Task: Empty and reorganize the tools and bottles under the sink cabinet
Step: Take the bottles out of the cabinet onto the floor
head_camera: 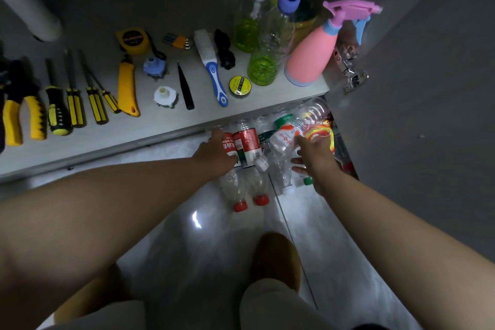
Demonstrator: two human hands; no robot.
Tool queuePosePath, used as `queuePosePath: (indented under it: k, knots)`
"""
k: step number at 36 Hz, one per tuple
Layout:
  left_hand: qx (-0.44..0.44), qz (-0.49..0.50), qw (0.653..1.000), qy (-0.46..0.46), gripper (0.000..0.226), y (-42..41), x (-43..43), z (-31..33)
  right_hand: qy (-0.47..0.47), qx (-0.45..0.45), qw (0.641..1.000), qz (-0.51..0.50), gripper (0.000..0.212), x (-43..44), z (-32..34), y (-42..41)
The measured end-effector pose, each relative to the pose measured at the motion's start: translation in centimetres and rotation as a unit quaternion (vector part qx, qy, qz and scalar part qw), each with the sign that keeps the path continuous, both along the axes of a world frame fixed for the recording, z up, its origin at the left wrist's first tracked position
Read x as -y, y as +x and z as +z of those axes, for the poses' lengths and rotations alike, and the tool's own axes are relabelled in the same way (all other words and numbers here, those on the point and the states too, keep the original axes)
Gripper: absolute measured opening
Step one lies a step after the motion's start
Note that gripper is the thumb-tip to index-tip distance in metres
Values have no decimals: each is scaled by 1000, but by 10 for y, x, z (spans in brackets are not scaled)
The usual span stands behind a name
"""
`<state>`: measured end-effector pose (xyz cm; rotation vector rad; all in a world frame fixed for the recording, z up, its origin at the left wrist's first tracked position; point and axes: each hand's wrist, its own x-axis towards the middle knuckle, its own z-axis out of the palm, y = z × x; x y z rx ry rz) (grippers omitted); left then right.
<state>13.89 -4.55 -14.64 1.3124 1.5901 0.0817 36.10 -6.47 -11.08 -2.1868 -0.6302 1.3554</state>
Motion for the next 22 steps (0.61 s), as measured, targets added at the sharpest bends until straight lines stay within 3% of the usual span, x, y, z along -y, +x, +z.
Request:
queuePosePath:
  k: [4,13,17,19,22]
  knots:
    - [-10,-1,1000,-10,91,-4,1,2,-4,21,1000,10,50,6,-2,1]
    - [-16,9,1000,-10,96,-16,1,-2,17,101,994,41,44,18,-6,-8]
    - [-62,-23,998,-16,97,-21,-1,5,54,152,984,77,40,18,5,-3]
    - [-83,-55,995,-19,90,-21,-5,13,95,180,972,115,31,12,17,1]
    - [-95,-100,990,24,38,-18,-16,32,169,259,932,186,24,-6,43,6]
